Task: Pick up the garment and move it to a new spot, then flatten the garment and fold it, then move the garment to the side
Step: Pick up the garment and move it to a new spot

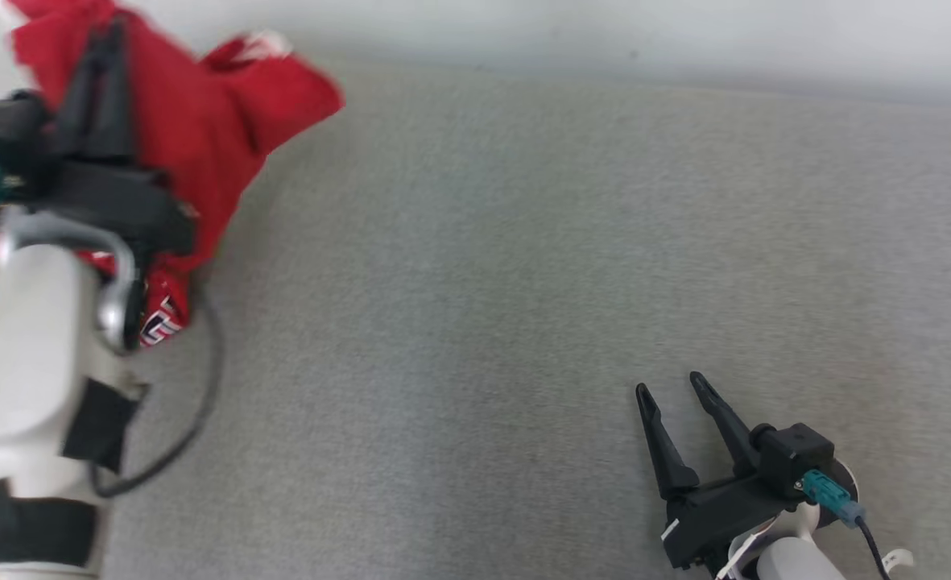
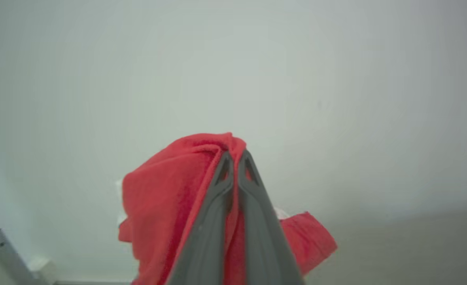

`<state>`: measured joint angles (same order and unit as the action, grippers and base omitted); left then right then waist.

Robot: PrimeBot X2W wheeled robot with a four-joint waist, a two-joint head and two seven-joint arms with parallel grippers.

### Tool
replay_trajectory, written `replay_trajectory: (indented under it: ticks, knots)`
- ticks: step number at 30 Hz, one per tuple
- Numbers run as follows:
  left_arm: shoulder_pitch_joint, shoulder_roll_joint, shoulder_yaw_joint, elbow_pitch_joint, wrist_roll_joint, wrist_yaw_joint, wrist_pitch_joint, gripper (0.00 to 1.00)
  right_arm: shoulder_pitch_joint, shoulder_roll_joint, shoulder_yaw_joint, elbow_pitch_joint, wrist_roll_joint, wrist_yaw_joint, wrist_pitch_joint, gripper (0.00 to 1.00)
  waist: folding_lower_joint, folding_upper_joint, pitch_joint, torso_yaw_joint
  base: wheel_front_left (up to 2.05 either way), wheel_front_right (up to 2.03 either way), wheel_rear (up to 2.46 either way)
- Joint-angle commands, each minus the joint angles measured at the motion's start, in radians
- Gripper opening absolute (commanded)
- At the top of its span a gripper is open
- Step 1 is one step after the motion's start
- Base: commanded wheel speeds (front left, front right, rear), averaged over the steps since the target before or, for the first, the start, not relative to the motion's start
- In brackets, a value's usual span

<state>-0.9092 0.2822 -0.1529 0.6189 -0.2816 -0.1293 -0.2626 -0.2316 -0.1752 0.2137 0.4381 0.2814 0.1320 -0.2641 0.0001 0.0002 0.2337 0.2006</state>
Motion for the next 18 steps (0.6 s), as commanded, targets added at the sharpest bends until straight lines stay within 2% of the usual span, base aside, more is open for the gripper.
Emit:
replay_trajectory:
  ticks: [1, 5, 8, 10, 11, 12, 18]
  knots:
    - [0.024, -0.014, -0.033, -0.029, -0.008, -0.001, -0.003, 0.0, 0.019, 0.011, -0.006, 0.005, 0.003, -0.002, 0.0, 1.0, -0.0001, -0.0002, -0.056, -0.066, 0.0, 0.0, 0.0]
    - [0.053, -0.042, -0.093, -0.101, -0.052, 0.0, -0.003, 0.0, 0.027, 0.031, -0.009, 0.011, 0.0, -0.002, -0.001, 1.0, -0.0001, -0.0002, -0.078, -0.121, 0.0, 0.0, 0.0]
    - [0.085, -0.121, -0.15, -0.184, -0.113, 0.0, -0.003, 0.0, 0.047, 0.038, -0.032, 0.018, 0.003, -0.002, 0.0, 1.0, -0.0001, -0.0002, -0.091, -0.19, 0.0, 0.0, 0.0]
    - [0.101, -0.157, -0.179, -0.219, -0.133, 0.0, -0.003, 0.0, 0.054, 0.04, -0.04, 0.021, 0.002, -0.002, 0.0, 1.0, -0.0001, -0.0002, -0.093, -0.223, 0.0, 0.0, 0.0]
    - [0.101, -0.157, -0.179, -0.219, -0.133, 0.0, -0.003, 0.0, 0.054, 0.04, -0.04, 0.021, 0.002, -0.002, 0.0, 1.0, -0.0001, -0.0002, -0.093, -0.223, 0.0, 0.0, 0.0]
    - [0.117, -0.191, -0.215, -0.257, -0.167, 0.0, -0.003, 0.0, 0.057, 0.043, -0.047, 0.024, 0.001, -0.002, 0.0, 1.0, -0.0001, -0.0002, -0.093, -0.255, 0.0, 0.0, 0.0]
    - [0.167, -0.224, -0.286, -0.323, -0.193, 0.0, -0.003, 0.0, 0.062, 0.047, -0.062, 0.032, 0.001, -0.002, 0.0, 1.0, -0.0001, -0.0002, -0.083, -0.324, 0.0, 0.0, 0.0]
